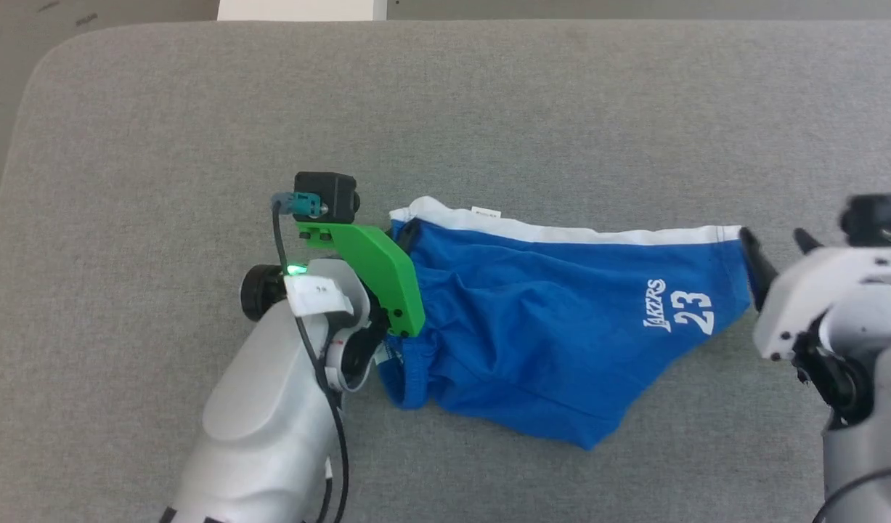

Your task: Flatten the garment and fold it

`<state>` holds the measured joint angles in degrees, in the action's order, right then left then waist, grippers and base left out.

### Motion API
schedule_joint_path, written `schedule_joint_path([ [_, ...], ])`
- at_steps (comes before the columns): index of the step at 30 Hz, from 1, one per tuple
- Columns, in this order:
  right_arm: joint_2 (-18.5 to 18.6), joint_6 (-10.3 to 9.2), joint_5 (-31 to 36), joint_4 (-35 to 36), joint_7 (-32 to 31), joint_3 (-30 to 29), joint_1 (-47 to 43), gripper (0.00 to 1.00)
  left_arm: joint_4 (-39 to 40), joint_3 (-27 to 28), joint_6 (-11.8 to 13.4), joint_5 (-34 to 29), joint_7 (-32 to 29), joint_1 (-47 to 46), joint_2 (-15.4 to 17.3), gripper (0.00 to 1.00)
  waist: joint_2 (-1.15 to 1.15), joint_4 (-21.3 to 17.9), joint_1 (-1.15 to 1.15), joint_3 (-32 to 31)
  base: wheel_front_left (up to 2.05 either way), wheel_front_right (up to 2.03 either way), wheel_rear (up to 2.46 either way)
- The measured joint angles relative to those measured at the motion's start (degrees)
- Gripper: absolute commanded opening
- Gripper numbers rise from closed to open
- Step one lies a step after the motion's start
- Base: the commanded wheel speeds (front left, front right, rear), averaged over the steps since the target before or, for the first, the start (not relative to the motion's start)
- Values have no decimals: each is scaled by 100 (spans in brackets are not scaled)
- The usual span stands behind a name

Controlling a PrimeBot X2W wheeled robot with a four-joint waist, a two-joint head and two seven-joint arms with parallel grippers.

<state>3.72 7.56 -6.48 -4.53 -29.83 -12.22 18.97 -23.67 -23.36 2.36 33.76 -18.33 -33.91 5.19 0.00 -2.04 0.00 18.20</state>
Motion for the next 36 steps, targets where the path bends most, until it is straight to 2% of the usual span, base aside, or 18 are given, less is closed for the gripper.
schedule_joint_path([
  [6,302,1,350,-400,-891,343,424,100,628,-120,96,3,52,276,-41,0,0,126,0,94,0,0,0],
  [17,799,1,545,-1270,-1319,896,951,100,1039,-212,180,97,26,483,-91,0,0,300,0,271,0,0,0],
  [18,820,1,516,-1300,-1358,933,982,24,1046,-218,180,108,26,488,-98,0,0,311,0,278,0,0,0],
  [19,854,-1,461,-1324,-1376,993,1017,0,1056,-219,179,122,29,495,-103,0,0,322,0,286,0,0,0],
  [26,960,1,-24,-1334,-1295,1224,1110,0,1005,-114,-13,458,123,488,-116,0,0,307,0,224,0,0,0],
  [28,984,1,-169,-1310,-1228,1248,1244,0,976,-23,-137,567,127,422,-114,0,0,281,0,192,0,0,0],
  [32,887,1,-737,-1190,-1048,1155,1908,0,868,247,-321,857,58,-91,-56,0,0,230,0,131,0,0,0],
  [36,866,1,-1076,-1139,-871,1104,2914,0,671,312,-490,713,-16,-1040,229,0,0,206,0,195,0,0,0],
])
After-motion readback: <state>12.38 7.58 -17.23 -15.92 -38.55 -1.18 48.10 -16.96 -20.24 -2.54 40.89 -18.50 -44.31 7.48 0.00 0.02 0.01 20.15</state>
